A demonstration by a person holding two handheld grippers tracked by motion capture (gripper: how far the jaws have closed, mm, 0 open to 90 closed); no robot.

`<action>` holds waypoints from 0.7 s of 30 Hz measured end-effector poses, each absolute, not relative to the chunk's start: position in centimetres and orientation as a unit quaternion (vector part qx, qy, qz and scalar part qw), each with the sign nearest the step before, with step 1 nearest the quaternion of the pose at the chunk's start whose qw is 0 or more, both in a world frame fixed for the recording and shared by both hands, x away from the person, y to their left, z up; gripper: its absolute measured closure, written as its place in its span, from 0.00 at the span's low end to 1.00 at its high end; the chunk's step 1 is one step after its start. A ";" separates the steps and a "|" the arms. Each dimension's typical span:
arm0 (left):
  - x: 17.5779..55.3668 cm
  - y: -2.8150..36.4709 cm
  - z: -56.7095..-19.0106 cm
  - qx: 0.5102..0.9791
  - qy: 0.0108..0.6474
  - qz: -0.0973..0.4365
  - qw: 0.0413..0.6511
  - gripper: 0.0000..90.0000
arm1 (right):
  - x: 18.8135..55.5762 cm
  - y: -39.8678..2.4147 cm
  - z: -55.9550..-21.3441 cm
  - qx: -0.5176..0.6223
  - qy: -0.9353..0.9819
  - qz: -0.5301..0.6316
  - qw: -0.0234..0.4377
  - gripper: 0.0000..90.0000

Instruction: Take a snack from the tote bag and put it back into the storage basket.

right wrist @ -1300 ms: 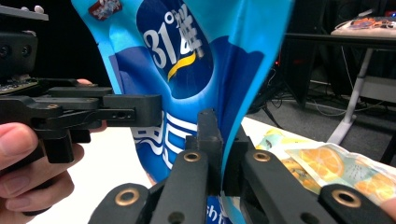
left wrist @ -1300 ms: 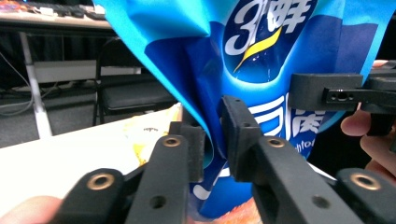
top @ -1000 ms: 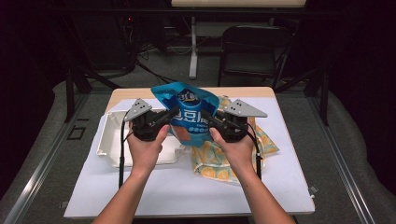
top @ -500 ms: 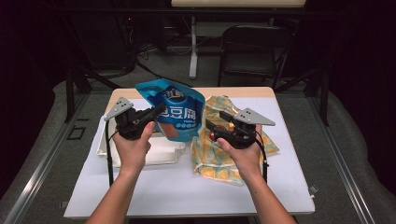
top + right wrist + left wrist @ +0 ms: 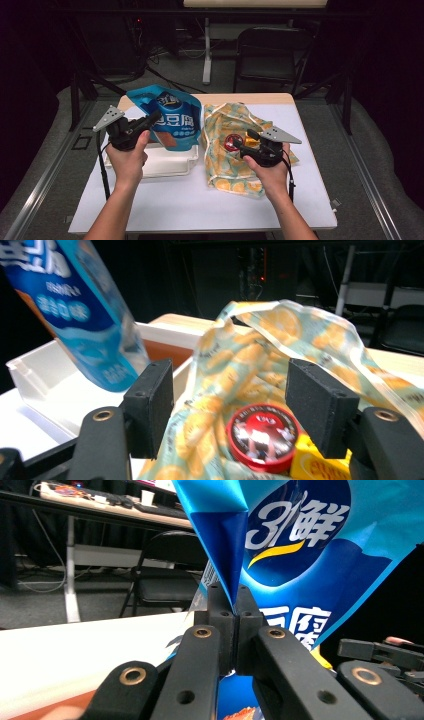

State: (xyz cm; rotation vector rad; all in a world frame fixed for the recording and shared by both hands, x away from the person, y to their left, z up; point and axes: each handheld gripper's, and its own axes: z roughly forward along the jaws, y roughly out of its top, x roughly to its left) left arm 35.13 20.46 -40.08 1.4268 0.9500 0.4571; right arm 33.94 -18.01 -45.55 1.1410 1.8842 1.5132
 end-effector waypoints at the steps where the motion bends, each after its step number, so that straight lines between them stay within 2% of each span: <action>1: 35.1 20.7 -40.1 0.623 0.416 0.202 0.631 1.00 | 33.9 -18.2 -45.7 0.418 0.686 0.549 0.234 0.40; 21: 35.7 26.1 -43.7 0.598 0.473 0.212 0.611 1.00 | 33.5 -20.5 -48.0 0.449 0.681 0.526 0.242 0.38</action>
